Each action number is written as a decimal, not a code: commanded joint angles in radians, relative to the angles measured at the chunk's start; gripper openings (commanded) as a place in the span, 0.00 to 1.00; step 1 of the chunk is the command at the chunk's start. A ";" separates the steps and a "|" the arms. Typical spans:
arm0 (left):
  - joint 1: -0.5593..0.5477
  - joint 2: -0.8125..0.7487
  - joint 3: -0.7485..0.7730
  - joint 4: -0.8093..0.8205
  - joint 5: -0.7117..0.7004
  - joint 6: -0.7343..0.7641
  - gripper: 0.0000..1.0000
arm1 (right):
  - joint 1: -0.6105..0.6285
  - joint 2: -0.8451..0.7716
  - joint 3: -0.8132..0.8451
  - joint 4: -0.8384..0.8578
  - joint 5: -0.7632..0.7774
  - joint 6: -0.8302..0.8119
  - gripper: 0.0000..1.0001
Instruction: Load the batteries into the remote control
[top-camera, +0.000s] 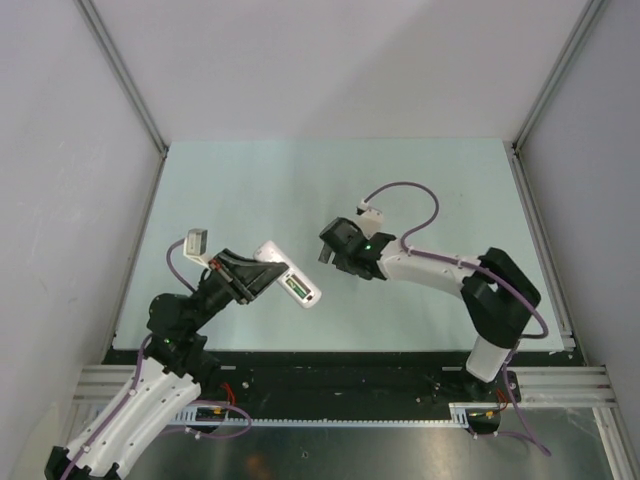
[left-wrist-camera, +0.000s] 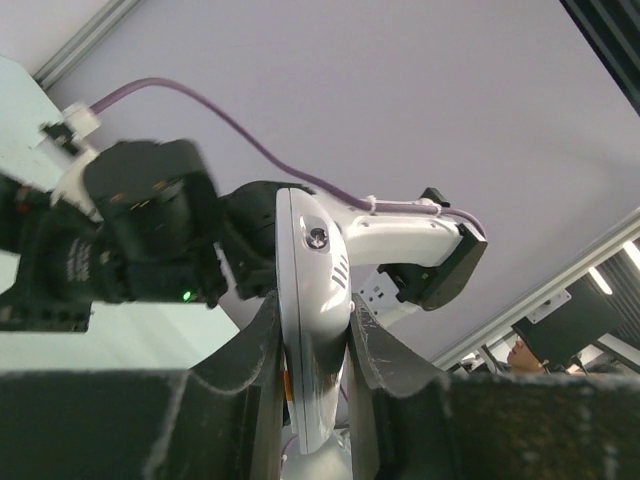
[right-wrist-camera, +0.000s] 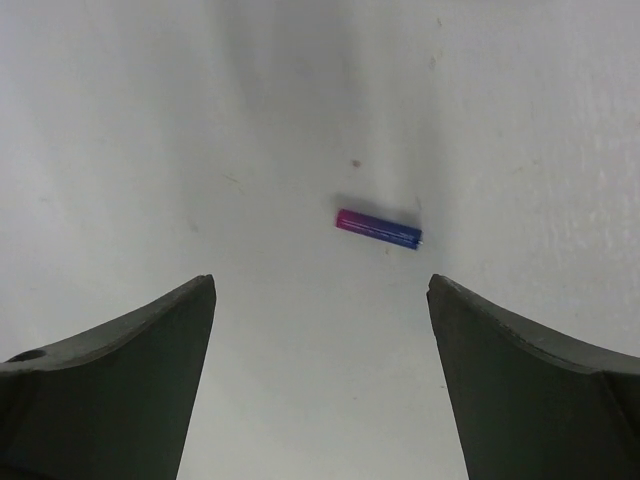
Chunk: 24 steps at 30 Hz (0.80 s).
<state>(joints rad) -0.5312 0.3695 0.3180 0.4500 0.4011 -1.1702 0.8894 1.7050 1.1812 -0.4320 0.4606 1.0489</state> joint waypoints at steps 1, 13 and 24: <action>-0.012 -0.027 0.012 0.026 -0.005 -0.016 0.00 | 0.017 0.073 0.028 -0.148 0.091 0.144 0.91; -0.027 -0.050 0.006 0.012 -0.015 -0.013 0.00 | 0.006 0.188 0.069 -0.128 0.093 0.083 0.84; -0.029 -0.037 -0.003 0.010 -0.019 -0.009 0.00 | -0.009 0.229 0.086 -0.067 0.053 -0.004 0.82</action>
<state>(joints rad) -0.5545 0.3309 0.3176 0.4316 0.3958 -1.1774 0.8894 1.8999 1.2339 -0.5407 0.5144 1.0775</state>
